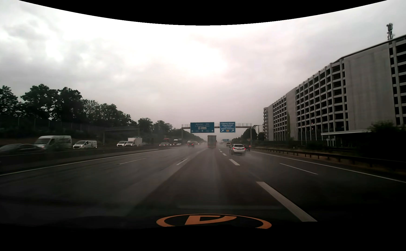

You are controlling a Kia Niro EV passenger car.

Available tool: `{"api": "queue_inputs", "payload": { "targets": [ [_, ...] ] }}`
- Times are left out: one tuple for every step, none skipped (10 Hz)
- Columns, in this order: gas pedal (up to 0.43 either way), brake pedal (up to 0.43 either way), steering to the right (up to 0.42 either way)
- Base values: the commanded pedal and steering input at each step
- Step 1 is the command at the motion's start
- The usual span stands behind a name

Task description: Follow the waypoints while adhering to traffic rules and regulations

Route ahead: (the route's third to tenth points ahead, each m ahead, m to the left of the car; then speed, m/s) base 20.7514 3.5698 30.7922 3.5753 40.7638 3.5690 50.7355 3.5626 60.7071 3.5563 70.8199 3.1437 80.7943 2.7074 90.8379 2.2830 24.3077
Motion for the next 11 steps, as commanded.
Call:
{"api": "queue_inputs", "payload": {
  "targets": [
    [0.15, 0.0, 0.004],
    [0.15, 0.0, 0.003],
    [0.15, 0.0, 0.004],
    [0.15, 0.0, 0.004],
    [0.15, 0.0, 0.003],
    [0.15, 0.0, 0.003],
    [0.15, 0.0, 0.003],
    [0.138, 0.0, 0.003],
    [0.138, 0.0, 0.003],
    [0.138, 0.0, 0.003],
    [0.138, 0.0, 0.002]
  ]
}}
